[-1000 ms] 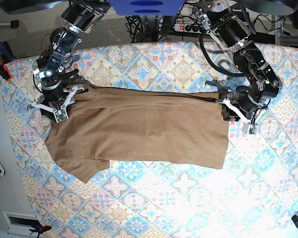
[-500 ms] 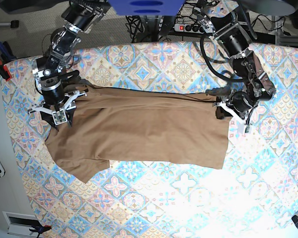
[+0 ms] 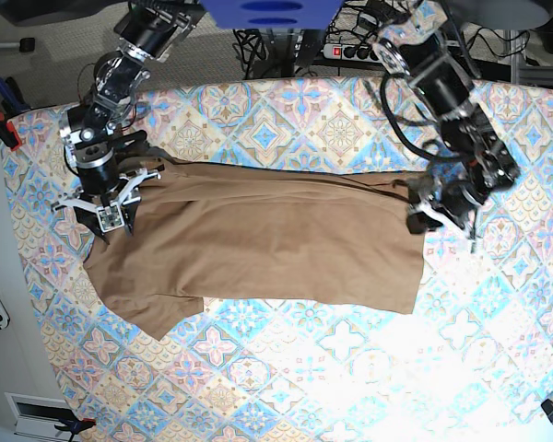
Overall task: Layout the t-shirt on the table in an organized manner, then fold the t-shirt properly
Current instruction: 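Release the shirt with the left gripper and lift it away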
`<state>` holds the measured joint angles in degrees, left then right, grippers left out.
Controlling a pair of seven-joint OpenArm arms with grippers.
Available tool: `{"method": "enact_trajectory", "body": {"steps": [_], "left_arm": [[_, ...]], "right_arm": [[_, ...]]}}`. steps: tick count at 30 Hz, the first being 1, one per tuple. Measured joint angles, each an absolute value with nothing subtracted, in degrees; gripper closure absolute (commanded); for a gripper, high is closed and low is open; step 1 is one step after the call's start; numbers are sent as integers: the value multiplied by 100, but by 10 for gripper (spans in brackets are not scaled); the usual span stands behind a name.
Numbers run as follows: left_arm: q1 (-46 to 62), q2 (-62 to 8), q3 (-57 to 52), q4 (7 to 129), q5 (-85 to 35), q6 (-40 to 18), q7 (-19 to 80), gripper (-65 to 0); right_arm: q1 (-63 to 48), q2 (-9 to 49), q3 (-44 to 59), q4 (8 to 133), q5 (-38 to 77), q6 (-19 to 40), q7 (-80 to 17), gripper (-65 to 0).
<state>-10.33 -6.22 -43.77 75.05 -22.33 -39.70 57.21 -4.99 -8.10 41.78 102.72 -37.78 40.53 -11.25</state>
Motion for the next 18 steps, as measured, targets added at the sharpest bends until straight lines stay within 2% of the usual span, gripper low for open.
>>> {"method": "enact_trajectory", "body": {"steps": [12,18], "left_arm": [[-1389,-611,-4668,7509,-2801,-3968,5784,-176],[-1448,-604,-4278,8208,-3028,-3970,5765,-176]], "right_arm": [[-497,-810,4178,10278,-3780,4053,-1125,-232],[-499,-812,4178,10278,-3776,4053,-1125,-232]]}}
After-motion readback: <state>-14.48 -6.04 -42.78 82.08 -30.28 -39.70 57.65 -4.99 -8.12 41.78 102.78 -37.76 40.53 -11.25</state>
